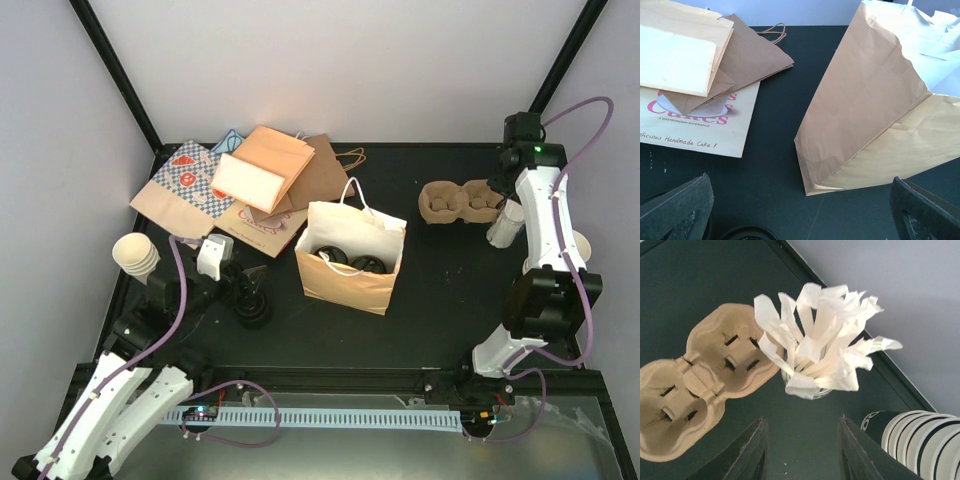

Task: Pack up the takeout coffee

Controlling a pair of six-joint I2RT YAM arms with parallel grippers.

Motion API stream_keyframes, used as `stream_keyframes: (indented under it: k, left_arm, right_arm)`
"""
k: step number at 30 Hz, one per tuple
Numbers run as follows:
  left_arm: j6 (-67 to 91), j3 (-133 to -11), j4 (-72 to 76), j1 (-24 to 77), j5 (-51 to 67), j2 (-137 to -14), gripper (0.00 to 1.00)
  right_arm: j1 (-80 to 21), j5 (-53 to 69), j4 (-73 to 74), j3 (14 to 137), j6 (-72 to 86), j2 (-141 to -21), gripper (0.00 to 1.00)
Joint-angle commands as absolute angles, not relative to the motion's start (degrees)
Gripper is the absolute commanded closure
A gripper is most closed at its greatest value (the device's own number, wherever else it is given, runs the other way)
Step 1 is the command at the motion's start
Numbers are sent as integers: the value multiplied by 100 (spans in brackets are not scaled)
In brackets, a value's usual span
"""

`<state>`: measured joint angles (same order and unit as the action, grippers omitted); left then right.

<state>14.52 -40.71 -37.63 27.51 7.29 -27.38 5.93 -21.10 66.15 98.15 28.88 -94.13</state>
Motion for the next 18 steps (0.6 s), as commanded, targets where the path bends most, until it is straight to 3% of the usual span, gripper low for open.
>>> stream_keyframes:
  k: [1, 17, 18]
  left_arm:
    - [1397, -4077, -3624, 2769, 714, -2750, 1]
    - [1404, -4085, -3629, 2769, 694, -2821, 1]
    - [1406, -4087, -3632, 2763, 688, -2821, 1]
  right_arm:
    - [665, -2484, 6517, 10152, 2963, -9483, 59]
    - [694, -2524, 6451, 10314, 3002, -9870, 62]
    - [692, -2511, 6449, 10315, 2991, -9882, 65]
